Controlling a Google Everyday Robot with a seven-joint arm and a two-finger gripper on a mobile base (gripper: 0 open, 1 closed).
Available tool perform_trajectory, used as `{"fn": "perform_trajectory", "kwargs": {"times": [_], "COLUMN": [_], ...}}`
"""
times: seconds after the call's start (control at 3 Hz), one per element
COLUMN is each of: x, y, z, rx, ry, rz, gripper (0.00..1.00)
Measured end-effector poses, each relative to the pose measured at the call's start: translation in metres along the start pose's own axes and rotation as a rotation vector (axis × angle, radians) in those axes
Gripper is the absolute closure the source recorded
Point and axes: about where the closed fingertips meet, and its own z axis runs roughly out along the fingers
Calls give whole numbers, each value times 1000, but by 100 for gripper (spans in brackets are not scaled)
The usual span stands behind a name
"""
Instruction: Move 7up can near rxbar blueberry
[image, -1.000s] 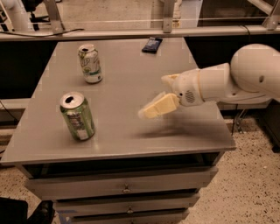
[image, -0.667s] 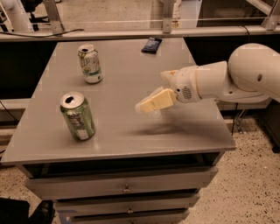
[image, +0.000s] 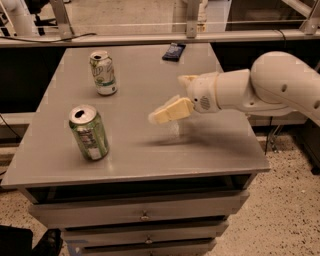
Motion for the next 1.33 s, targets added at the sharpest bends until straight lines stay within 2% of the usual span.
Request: {"fn": "perform_trajectory", "kwargs": {"times": [0.33,0.67,1.0,1.33], "x": [-19,-36,-47,-57], "y": [-23,-40,-52,-55], "z": [40,84,118,150], "rx": [2,-21,-33,-63], "ry": [-85,-168,-228,-268], "rz": [-58,-91,-97,-92], "gripper": [0,0,0,0]}}
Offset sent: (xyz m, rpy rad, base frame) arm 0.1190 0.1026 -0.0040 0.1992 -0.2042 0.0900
